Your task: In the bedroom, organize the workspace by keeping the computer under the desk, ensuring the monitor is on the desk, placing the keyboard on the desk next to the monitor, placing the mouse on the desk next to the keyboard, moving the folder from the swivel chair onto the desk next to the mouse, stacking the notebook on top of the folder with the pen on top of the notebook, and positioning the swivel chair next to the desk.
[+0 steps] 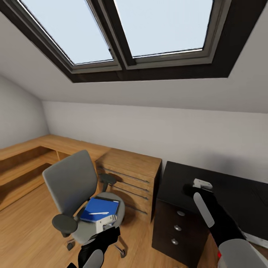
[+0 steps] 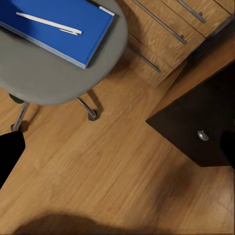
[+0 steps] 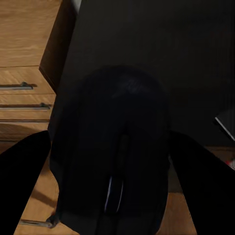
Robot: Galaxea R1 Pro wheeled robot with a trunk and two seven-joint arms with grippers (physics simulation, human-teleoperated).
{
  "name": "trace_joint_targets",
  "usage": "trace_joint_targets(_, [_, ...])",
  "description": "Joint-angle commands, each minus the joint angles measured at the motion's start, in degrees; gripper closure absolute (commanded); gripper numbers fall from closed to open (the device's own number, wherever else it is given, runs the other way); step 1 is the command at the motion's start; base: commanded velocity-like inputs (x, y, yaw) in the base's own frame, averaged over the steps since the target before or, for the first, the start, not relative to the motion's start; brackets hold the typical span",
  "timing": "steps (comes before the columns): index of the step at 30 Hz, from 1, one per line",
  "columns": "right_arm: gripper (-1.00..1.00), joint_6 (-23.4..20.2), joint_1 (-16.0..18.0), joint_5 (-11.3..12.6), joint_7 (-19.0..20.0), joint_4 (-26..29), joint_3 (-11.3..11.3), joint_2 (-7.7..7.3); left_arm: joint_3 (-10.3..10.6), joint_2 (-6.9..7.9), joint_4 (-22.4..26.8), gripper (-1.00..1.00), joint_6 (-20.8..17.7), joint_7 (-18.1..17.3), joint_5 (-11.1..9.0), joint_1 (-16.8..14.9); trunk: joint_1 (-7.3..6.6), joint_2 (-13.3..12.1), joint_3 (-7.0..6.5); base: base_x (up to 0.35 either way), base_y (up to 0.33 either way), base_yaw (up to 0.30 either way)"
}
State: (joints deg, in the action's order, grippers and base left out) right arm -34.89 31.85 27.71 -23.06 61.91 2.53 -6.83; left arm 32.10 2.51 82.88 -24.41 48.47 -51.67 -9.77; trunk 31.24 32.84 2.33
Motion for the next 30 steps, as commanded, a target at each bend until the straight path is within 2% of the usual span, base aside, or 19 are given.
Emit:
trace_joint_targets(1, [1.0,-0.09,0.06,0.58,-0.58,0.06,0.2,-0.07,0.13,0.05,0.08,-1.0,-0.16,0.42,-0.32,-0.07,-0.2,-0.31,-0.13,-0.006,0.0,-0.224])
trace_joint_targets(7, [1.0,-0.06,0.01,0.57,-0.58,0.07,0.2,-0.15,0.5,-0.31,-2.34,-1.0,-0.31,0.4,-0.43,-0.07,-1.51,-2.72,-1.58,-0.002,0.0,-0.229])
trace_joint_targets(13, [1.0,-0.06,-0.15,0.47,-0.63,1.29,0.15,-0.36,0.34,-2.6,-7.98,-1.0,-0.09,0.39,-0.11,-0.07,-2.83,-5.13,-3.03,0.0,0.0,-0.232])
trace_joint_targets(19, [1.0,-0.08,-1.54,0.55,-0.59,3.86,0.18,-1.17,0.43,-3.11,-12.63,-1.0,0.08,0.32,0.14,-0.07,-4.15,-7.53,-4.46,0.0,0.0,-0.238])
trace_joint_targets(22, [1.0,-0.1,-2.75,0.52,-0.59,5.9,0.19,-1.35,0.99,-3.19,-16.63,-1.0,0.48,0.28,0.24,-0.07,-4.81,-8.73,-5.18,0.0,0.0,-0.241])
trace_joint_targets(23, [1.0,-0.15,-3.78,0.51,-0.59,7.54,0.19,-1.41,3.53,-3.2,-23.43,-1.0,4.24,0.02,0.69,-0.07,-4.81,-8.73,-5.23,0.0,0.0,-0.242])
trace_joint_targets(24, [1.0,-0.16,-3.91,0.51,-0.59,7.8,0.2,-1.41,4.19,-3.21,-24.84,-1.0,5.51,-0.16,0.76,-0.07,-4.81,-8.73,-5.29,0.0,0.0,-0.242])
trace_joint_targets(25, [1.0,-0.13,-4.27,0.5,-0.58,8.41,0.2,-1.42,6.24,-3.21,-28.71,-1.0,9.76,-1.21,0.9,-0.07,-4.81,-8.73,-5.35,0.0,0.0,-0.242])
trace_joint_targets(26, [1.0,-0.11,-4.82,0.5,-0.58,8.75,0.18,-1.43,8.17,-3.21,-32.72,-1.0,14.25,-3.54,1.06,-0.07,-4.81,-8.73,-5.41,0.0,0.0,-0.242])
trace_joint_targets(27, [1.0,-0.1,-5.21,0.5,-0.58,8.96,0.02,-1.43,9.63,-3.24,-37.6,-1.0,18.26,-7.84,1.77,-0.07,-4.81,-8.73,-5.47,0.0,0.0,-0.242])
trace_joint_targets(28, [1.0,-0.09,-5.34,0.5,-0.58,9.03,-0.57,-1.43,10.14,-3.27,-39.9,-1.0,19.91,-10.85,3.04,-0.07,-4.81,-8.73,-5.52,0.0,0.0,-0.242])
trace_joint_targets(30, [1.0,-0.09,-5.43,0.5,-0.58,9.07,-1.29,-1.43,10.34,-3.28,-41.17,-1.0,20.82,-12.56,4.33,-0.07,-4.81,-8.73,-5.64,0.0,0.0,-0.242])
